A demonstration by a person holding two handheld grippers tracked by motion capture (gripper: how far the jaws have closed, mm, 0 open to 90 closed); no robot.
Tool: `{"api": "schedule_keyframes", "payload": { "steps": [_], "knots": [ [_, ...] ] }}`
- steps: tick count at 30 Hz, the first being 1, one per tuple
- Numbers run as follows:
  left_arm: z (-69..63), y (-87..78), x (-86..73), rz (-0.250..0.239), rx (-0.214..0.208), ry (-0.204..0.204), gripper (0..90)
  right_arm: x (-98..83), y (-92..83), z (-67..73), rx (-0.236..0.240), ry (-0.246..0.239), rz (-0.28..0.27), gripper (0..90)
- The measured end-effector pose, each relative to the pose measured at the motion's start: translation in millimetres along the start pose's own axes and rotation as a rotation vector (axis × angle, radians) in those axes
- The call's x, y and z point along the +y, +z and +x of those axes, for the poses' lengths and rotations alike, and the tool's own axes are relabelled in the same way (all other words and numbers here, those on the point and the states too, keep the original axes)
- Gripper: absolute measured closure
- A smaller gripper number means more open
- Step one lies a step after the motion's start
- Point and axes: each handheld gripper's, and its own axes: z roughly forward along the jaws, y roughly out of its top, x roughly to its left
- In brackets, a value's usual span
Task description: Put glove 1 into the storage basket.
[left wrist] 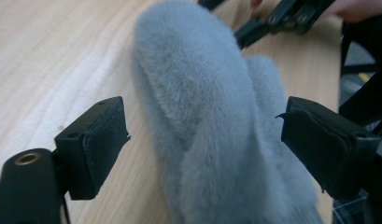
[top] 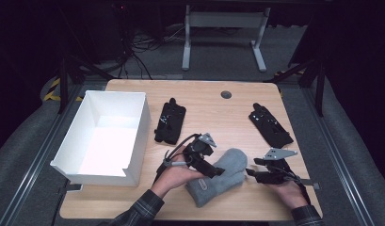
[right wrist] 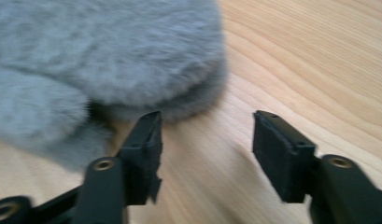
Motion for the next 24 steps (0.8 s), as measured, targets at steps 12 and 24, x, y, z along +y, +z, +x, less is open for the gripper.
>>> {"api": "schedule_keyframes", "payload": {
  "steps": [12,24],
  "knots": [
    [7.5,42.9,-5.1,0.164,0.001,0.001,9.6,-2.7,-1.3,-9.9,-0.04,0.008,-0.02,31.6],
    [9.9,45.9,-7.7,0.171,-0.131,0.005,43.7,-4.9,-1.2,-16.4,-0.068,0.009,-0.033,27.8]
  ]
}}
